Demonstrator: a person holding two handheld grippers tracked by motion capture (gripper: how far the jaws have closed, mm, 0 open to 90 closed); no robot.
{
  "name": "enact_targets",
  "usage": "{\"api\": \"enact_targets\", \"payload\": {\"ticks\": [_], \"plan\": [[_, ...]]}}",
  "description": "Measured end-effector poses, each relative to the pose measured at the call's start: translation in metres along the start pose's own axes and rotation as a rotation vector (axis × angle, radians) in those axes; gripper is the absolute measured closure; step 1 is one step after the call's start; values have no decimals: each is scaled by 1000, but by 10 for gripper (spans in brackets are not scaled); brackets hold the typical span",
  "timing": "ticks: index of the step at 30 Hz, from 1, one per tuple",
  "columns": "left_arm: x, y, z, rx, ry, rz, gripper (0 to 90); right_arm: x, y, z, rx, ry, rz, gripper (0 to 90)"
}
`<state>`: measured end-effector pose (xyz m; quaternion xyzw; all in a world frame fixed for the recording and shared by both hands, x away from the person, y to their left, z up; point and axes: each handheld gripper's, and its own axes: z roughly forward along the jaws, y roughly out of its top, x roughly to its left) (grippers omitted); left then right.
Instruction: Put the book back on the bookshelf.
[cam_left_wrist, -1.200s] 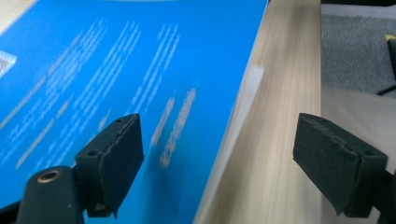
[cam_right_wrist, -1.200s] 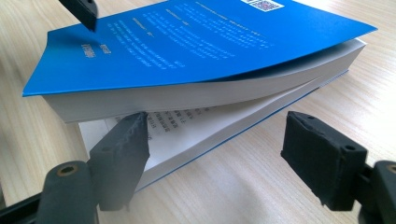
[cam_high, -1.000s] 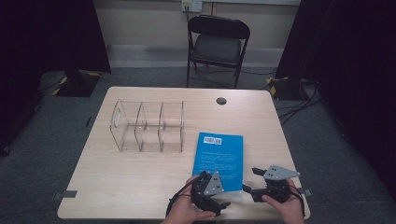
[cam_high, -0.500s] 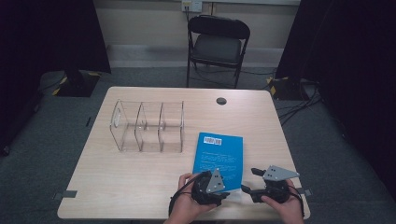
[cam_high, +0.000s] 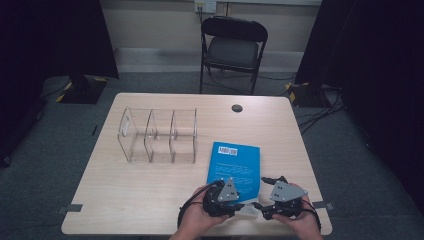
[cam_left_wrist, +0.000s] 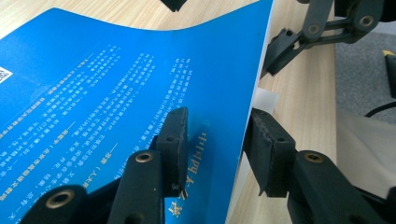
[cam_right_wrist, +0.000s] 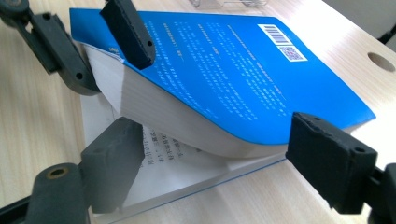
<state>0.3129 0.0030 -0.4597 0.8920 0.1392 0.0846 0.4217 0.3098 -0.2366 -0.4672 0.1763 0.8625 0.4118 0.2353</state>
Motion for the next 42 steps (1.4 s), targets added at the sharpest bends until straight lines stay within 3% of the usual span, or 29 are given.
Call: {"api": "enact_targets", "payload": {"ticks": [3, 7, 11, 14, 15, 17, 20, 21, 24, 26, 31, 32, 34, 37, 42], "plan": [[1, 0, -1, -1, -5, -2, 604, -1, 2, 4, 2, 13, -52, 187], [1, -1, -2, 5, -10, -3, 603, -1, 3, 8, -5, 46, -125, 253], [2, -2, -1, -2, -22, -8, 595, 0, 2, 7, -19, 71, -161, 339], [3, -5, -1, -23, -68, -68, 560, 2, 1, 9, 14, 104, -218, 408], [4, -6, -2, -5, -66, -74, 537, 3, 0, 10, 22, 107, -230, 452], [5, -11, -4, 13, -41, -67, 403, 5, -2, 10, 11, 112, -245, 505], [6, -20, -12, 7, -48, -56, 353, 5, 1, 8, 11, 112, -263, 547], [6, -20, -12, 7, -48, -56, 362, 5, 1, 8, 11, 112, -263, 547], [11, -21, -28, 73, -51, -43, 379, 5, 1, 7, 7, 113, -250, 558], [15, -21, -36, 29, -32, -53, 340, 2, 2, 7, 2, 123, -215, 560], [24, -27, -51, 17, -3, -84, 263, -2, 3, 6, -2, 136, -170, 560], [27, -32, -54, -3, 0, -103, 261, -4, 3, 6, -6, 141, -146, 560], [27, -33, -54, -12, -2, -112, 258, -6, 4, 5, -9, 147, -129, 560], [25, -37, -48, 10, -7, -81, 241, -10, 5, 4, -19, 154, -90, 560], [29, -40, -53, -65, 0, -103, 214, -17, 6, 1, -50, 174, -41, 560]]}}
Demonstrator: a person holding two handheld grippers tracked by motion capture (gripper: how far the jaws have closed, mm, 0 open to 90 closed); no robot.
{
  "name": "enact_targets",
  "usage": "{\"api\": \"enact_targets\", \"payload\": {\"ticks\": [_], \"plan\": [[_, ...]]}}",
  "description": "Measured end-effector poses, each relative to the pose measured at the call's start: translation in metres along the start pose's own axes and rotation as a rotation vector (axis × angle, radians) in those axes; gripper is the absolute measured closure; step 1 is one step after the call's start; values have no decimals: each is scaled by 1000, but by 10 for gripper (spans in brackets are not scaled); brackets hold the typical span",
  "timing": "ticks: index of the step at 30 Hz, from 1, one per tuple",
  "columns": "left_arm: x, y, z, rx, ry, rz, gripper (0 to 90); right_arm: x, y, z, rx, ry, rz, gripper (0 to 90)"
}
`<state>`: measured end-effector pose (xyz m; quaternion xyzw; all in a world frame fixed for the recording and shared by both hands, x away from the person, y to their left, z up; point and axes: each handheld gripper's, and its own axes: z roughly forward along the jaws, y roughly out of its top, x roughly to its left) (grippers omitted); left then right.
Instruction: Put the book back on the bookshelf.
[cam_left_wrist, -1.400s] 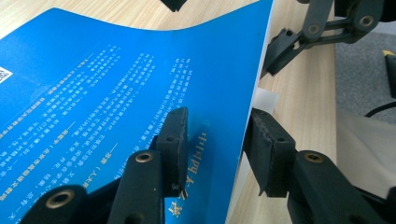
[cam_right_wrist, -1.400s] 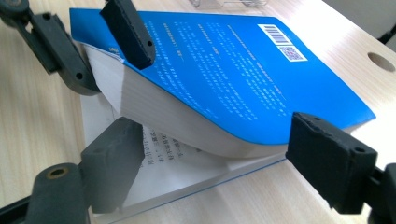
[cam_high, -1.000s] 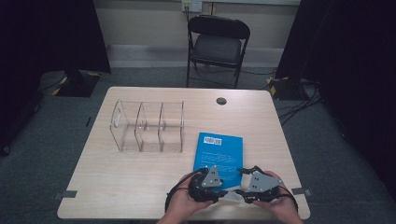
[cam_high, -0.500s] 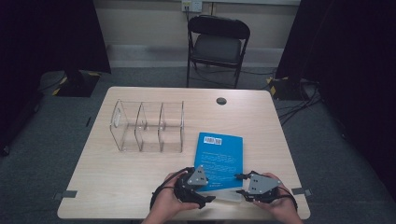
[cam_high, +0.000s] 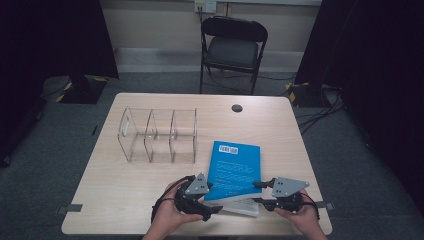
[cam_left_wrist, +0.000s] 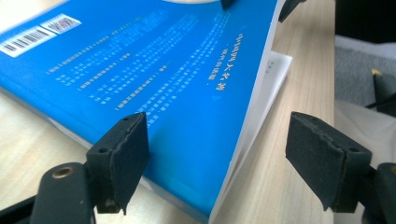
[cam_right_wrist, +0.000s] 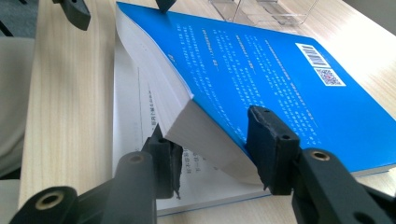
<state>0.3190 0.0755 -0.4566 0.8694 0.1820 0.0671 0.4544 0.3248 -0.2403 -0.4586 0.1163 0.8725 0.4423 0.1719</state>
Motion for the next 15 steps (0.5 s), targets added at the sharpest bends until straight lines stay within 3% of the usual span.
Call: {"api": "enact_targets", "payload": {"ticks": [2, 4, 7, 8, 10, 15], "plan": [[2, -1, -5, -6, 2, 3, 211, -3, 1, -1, -11, 10, 13, 560], [6, -3, -8, 27, 23, -15, 212, -5, 2, -2, -15, 17, 24, 561], [10, -8, -6, 40, 23, -38, 208, -8, 0, -3, -34, 28, 48, 561], [13, -15, -4, 84, 30, -47, 207, -9, -1, -3, -45, 27, 59, 561], [16, -24, 0, 100, 25, -72, 209, -9, -2, -3, -51, 28, 67, 562], [16, -31, 13, 122, 19, -54, 268, -11, -1, -4, -67, 33, 77, 562]]}}
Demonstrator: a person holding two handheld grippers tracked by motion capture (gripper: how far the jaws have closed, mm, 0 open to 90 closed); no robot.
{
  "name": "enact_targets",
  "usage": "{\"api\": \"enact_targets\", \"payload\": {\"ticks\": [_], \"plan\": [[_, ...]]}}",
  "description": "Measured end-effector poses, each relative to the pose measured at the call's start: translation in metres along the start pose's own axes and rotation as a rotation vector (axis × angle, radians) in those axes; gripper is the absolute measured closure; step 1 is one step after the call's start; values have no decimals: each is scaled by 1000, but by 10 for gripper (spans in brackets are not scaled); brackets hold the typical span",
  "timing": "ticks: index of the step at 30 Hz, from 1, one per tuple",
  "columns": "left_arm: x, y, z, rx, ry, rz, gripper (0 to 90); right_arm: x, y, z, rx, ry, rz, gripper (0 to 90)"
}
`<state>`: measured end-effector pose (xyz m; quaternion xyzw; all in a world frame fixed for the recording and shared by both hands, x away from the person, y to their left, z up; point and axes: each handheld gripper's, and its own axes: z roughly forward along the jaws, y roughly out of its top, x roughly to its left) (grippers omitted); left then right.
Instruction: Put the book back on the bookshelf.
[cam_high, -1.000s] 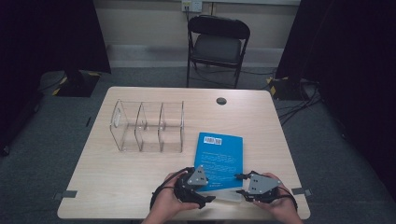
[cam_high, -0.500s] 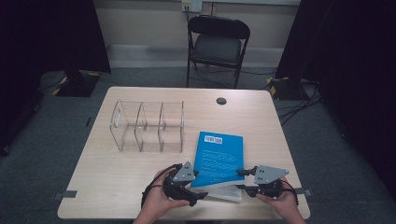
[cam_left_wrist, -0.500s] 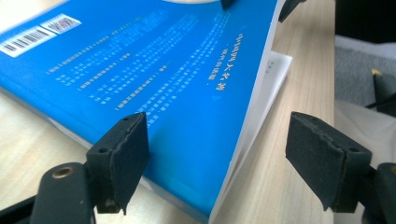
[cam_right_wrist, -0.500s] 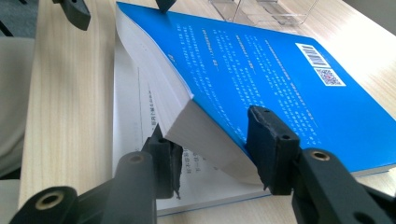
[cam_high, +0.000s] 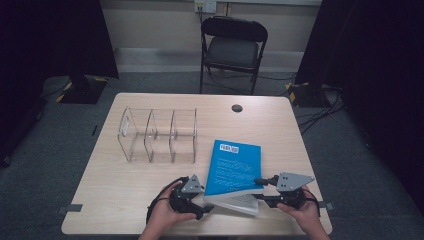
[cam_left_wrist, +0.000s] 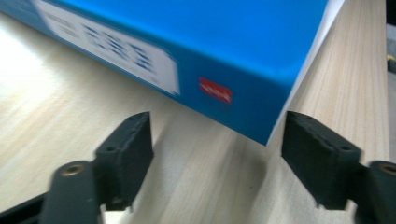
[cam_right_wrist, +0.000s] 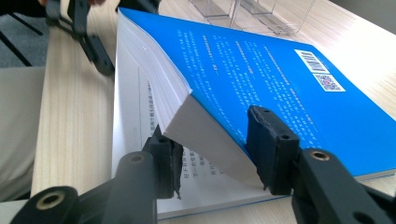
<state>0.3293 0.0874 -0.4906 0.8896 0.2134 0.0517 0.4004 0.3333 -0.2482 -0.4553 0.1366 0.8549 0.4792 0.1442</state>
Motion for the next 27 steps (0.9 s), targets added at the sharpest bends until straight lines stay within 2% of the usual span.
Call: {"api": "enact_targets", "payload": {"ticks": [3, 4, 6, 7, 8, 9, 10, 11, 12, 14, 18, 20, 23, 24, 25, 27], "plan": [[-3, 1, 6, -20, 8, 21, 361, -2, 1, -1, -8, 4, 9, 562], [-3, 1, 6, -20, 8, 21, 368, -2, 1, -1, -8, 4, 9, 562], [-5, 2, 8, -33, 24, 47, 396, -1, 0, -1, -15, 5, 13, 563], [-5, 2, 8, -33, 24, 47, 428, 0, 0, 0, -15, 4, 12, 563], [-7, 2, 10, -63, 27, 24, 428, 0, 0, 0, -15, 4, 12, 563], [-6, 2, 10, -66, 32, 32, 447, 1, -1, 1, -15, 6, 10, 563], [-5, 2, 10, -65, 41, 29, 447, 1, -1, 1, -15, 6, 10, 563], [-6, 1, 11, -84, 33, 9, 447, 1, -1, 2, -19, 5, 15, 563], [-6, 1, 11, -73, 39, 11, 447, 1, -1, 2, -23, 6, 17, 563], [-7, 1, 12, -83, 50, -10, 441, 1, 1, 2, -20, 7, 12, 563], [-7, 0, 10, -107, 52, -20, 441, 3, 1, 2, -17, 4, -1, 559], [-7, -1, 8, -110, 64, -17, 441, 3, 0, 2, -21, 1, -4, 559], [-7, -1, 4, -149, 86, -1, 429, 3, -1, 2, -40, -3, 7, 560], [-7, 0, 3, -152, 95, 4, 404, 2, -1, 2, -47, -2, 9, 560], [-7, 3, 2, -130, 118, 9, 339, 2, 0, 1, -48, -3, 7, 561], [-6, 4, 2, -133, 111, 8, 324, 2, 1, 1, -48, -4, 4, 561]]}}
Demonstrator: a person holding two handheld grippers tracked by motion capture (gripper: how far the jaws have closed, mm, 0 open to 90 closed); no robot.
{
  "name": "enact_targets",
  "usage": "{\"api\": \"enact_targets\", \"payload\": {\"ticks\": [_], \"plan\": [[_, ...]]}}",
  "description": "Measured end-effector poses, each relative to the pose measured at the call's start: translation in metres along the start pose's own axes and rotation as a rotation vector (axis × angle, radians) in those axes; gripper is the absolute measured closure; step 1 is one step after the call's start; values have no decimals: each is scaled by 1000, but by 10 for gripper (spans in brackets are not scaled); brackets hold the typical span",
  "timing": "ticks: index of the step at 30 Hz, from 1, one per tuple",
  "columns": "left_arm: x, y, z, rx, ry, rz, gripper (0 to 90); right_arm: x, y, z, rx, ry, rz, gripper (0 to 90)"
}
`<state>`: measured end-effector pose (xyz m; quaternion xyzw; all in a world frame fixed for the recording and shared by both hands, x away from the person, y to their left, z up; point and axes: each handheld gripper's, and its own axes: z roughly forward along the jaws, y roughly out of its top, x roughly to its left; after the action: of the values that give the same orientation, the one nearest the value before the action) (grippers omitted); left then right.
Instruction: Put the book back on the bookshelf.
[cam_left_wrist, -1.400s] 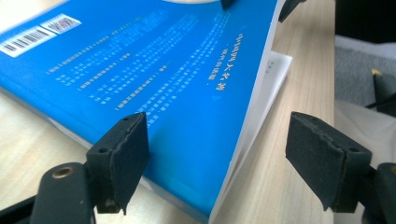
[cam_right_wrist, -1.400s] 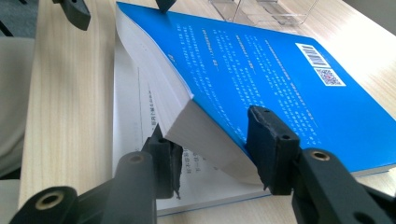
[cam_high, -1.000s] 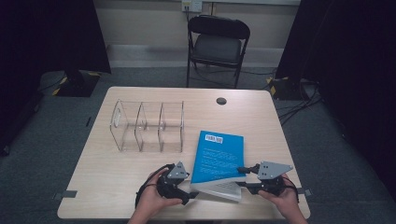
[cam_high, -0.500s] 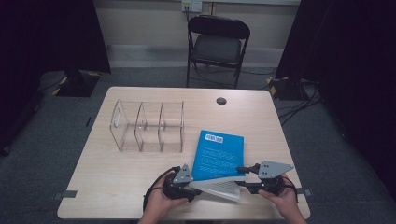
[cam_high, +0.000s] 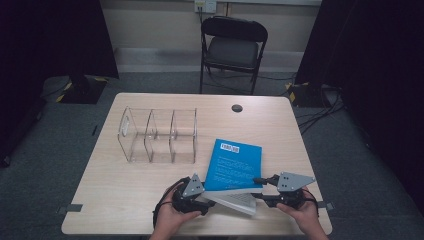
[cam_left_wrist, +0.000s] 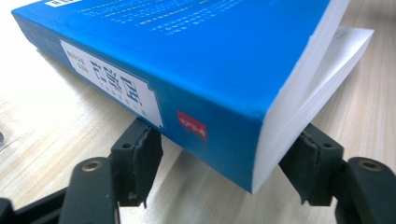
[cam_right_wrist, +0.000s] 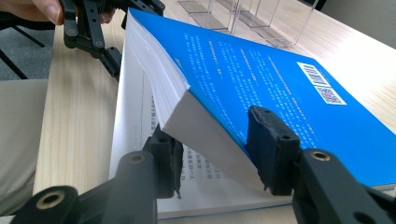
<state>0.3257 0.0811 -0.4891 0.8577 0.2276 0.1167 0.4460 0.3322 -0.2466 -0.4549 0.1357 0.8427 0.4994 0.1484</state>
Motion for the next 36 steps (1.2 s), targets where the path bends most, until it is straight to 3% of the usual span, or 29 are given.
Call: {"api": "enact_targets", "payload": {"ticks": [7, 12, 14, 16, 18, 22, 26, 33, 36], "plan": [[3, -2, -1, -27, 13, 3, 250, -1, 0, -1, -1, 4, 2, 561], [4, 1, -5, -52, 43, 57, 206, -4, 2, -3, -9, 10, 8, 563], [4, 2, -5, -51, 40, 52, 208, -4, 2, -3, -10, 14, 12, 564], [3, 4, -7, -57, 54, 84, 209, -5, 4, -4, -10, 16, 11, 565], [3, 5, -7, -74, 54, 77, 215, -7, 6, -4, -14, 20, 11, 566], [3, 9, -9, -52, 62, 131, 209, -9, 8, -5, -9, 29, 9, 566], [2, 12, -11, -71, 75, 157, 207, -11, 8, -6, -7, 39, 20, 566], [2, 13, -10, -64, 75, 169, 205, -12, 11, -6, 18, 45, 11, 561], [2, 12, -11, -83, 69, 108, 212, -9, 10, -6, 23, 34, 4, 555]]}}
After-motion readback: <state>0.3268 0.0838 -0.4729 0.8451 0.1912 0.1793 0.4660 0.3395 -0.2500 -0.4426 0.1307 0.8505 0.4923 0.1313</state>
